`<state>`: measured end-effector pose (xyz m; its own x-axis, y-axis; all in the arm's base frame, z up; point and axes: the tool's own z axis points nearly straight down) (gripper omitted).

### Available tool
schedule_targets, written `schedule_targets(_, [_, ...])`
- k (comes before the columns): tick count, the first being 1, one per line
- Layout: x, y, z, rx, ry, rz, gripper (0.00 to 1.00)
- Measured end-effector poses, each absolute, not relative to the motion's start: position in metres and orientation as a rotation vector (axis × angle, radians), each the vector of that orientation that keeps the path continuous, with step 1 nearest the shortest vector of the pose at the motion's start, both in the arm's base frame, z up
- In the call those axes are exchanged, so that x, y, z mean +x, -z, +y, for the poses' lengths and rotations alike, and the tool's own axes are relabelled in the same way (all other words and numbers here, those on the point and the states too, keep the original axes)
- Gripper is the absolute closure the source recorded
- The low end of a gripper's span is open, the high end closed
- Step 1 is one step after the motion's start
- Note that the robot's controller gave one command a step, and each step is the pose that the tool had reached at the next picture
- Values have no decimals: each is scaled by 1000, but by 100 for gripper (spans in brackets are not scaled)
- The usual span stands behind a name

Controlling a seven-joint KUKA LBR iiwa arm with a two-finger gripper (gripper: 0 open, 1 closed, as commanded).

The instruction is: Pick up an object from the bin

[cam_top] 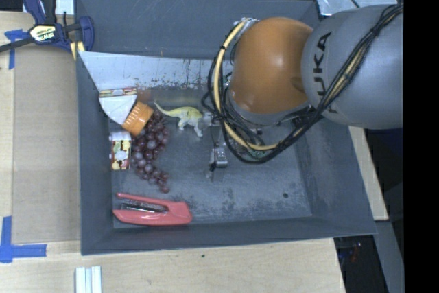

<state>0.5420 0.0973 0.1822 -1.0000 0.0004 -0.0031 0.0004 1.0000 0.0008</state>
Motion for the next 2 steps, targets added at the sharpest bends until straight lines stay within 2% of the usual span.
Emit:
schedule_targets(1, [602, -154, 164, -478, 0, 3095, 0])
schedule_targets(2, [616, -141, 175, -627, -2, 3072, 0])
